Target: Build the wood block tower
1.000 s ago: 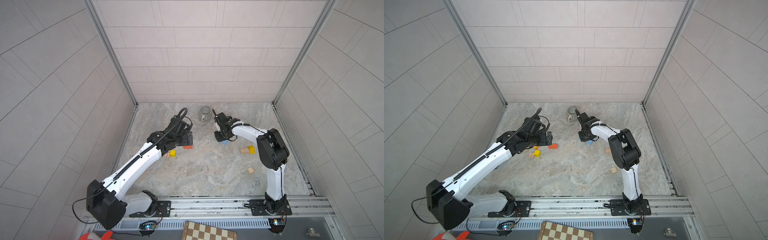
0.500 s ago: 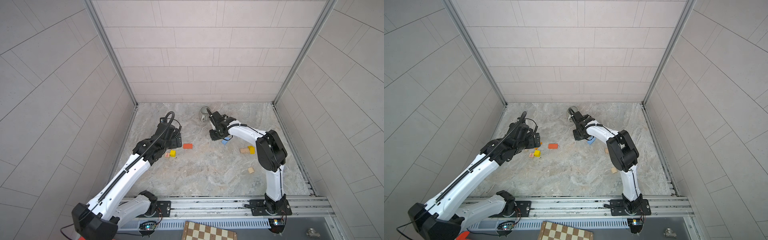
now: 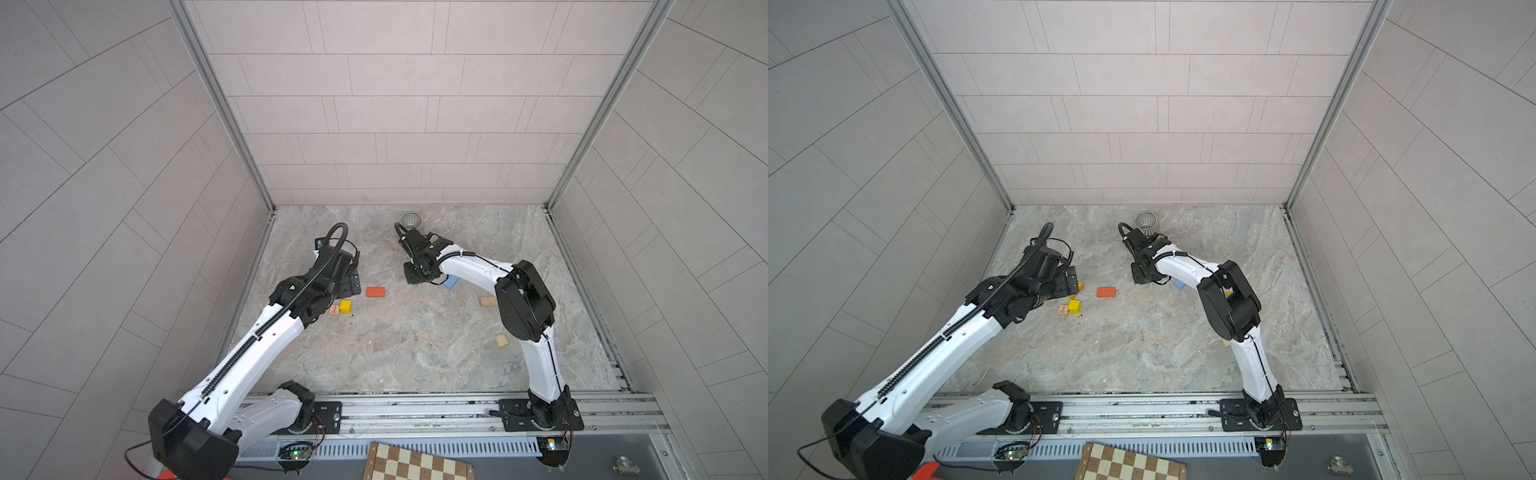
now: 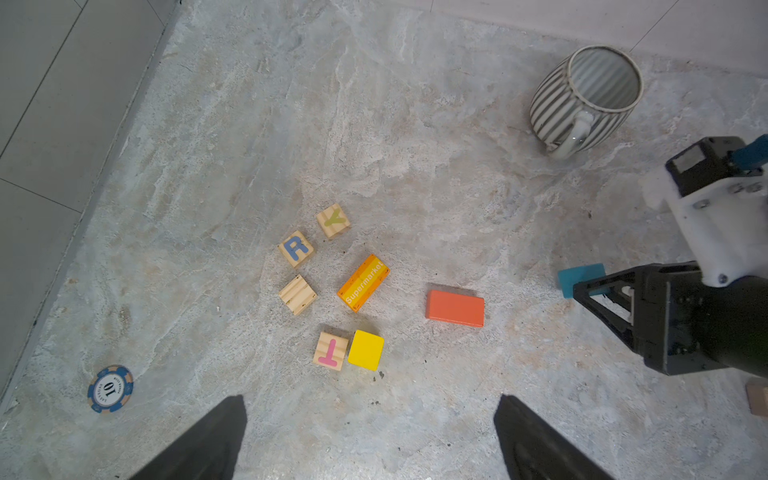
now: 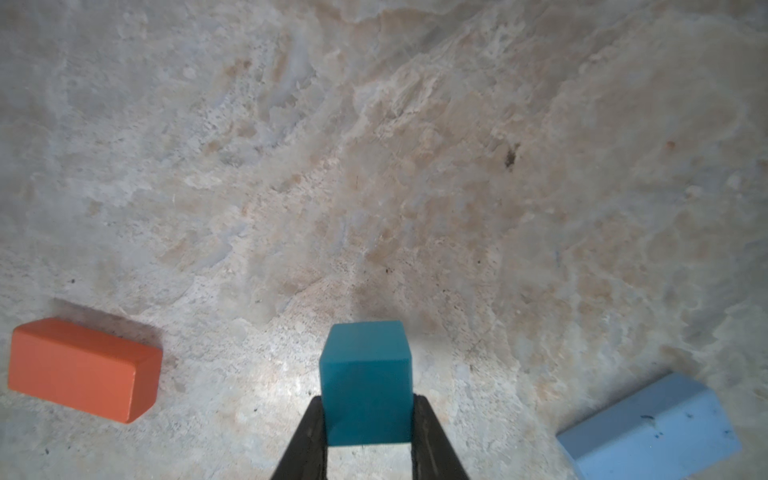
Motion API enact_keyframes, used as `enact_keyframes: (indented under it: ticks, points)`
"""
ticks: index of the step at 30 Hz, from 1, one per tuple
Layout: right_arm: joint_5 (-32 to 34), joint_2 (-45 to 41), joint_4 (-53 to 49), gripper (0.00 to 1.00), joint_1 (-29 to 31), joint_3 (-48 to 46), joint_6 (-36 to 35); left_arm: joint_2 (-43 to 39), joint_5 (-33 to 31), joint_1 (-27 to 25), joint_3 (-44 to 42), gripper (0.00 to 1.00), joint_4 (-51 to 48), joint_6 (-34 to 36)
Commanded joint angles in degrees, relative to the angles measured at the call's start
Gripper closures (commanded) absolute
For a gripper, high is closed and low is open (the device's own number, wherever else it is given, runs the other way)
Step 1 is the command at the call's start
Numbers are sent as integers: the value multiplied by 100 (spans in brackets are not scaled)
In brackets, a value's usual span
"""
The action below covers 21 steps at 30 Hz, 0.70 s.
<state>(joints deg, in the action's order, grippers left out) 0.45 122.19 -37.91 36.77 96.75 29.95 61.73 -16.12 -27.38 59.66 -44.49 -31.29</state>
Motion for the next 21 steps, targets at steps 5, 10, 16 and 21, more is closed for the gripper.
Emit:
enact_keyframes:
  ticks: [5, 10, 16, 21]
  points:
    - [298, 256, -138, 73, 69, 170, 155, -137, -244, 48, 59, 0, -121, 22]
    - [215, 270, -80, 59, 76, 176, 127, -109, -178, 70, 87, 0, -134, 104]
    - [148, 188, -140, 44, 87, 220, -2, -109, -187, 103, 116, 0, -165, 217]
    - [166, -214, -204, 42, 48, 103, -180, -49, -50, 109, 116, 0, -147, 431]
